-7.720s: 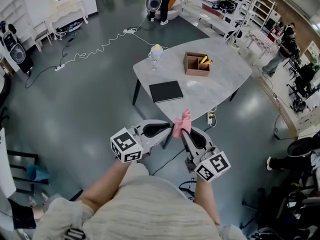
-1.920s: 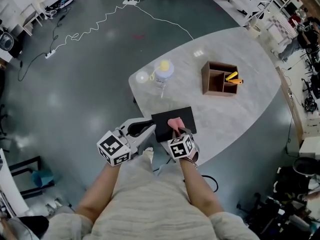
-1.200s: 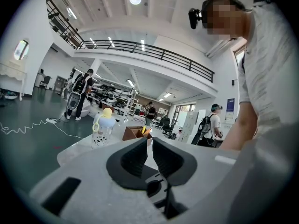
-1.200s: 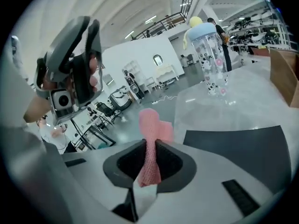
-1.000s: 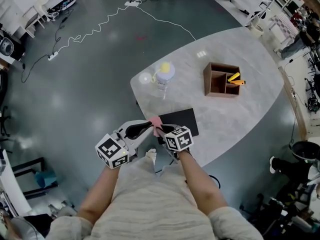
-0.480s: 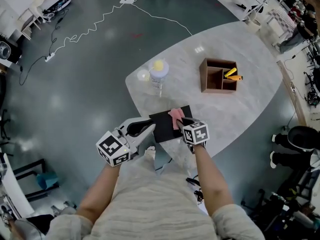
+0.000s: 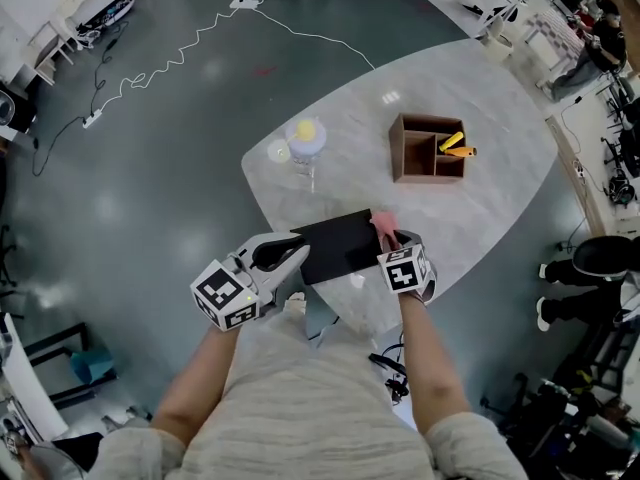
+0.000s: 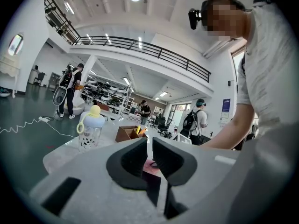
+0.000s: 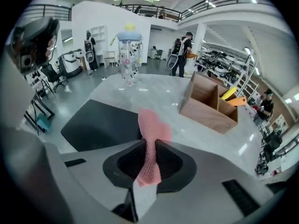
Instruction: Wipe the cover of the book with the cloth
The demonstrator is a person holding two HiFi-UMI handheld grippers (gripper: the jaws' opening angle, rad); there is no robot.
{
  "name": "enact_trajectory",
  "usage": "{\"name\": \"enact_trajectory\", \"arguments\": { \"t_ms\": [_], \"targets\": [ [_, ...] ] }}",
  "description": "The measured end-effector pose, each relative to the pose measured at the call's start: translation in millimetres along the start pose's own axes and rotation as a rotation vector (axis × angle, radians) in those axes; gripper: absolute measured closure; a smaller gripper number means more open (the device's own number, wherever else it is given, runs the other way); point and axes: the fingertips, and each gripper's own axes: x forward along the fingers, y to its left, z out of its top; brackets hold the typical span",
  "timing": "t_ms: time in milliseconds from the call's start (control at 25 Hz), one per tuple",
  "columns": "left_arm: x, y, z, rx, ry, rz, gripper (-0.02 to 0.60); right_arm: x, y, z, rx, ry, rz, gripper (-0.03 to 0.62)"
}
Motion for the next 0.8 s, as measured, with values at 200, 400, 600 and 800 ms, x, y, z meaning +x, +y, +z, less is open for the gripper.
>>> {"name": "enact_trajectory", "arguments": {
  "t_ms": [200, 400, 600, 800],
  "targets": [
    [0.2, -3.3, -1.5, 0.003, -0.002, -0.015, 0.535, -1.7, 19.7, -15.9, -0.031, 0.051, -0.057, 0.539],
    [-4.0, -2.3, -1.0, 0.004, -0.007, -0.013, 0.535, 2.8, 36.6, -18.4, -0.052, 0.079, -0.096, 0.538],
    [-10.8, -2.3, -0.4, 0.004, -0.013, -0.011, 0.535, 6.9, 55.7, -19.3, -0.09, 0.099, -0.098, 0.539],
    [-19.8, 0.7, -1.6, -0.004, -0.02, 0.007, 0.535, 7.5, 69.4, -16.5, -0.082, 0.099, -0.078, 0.539]
  ]
}}
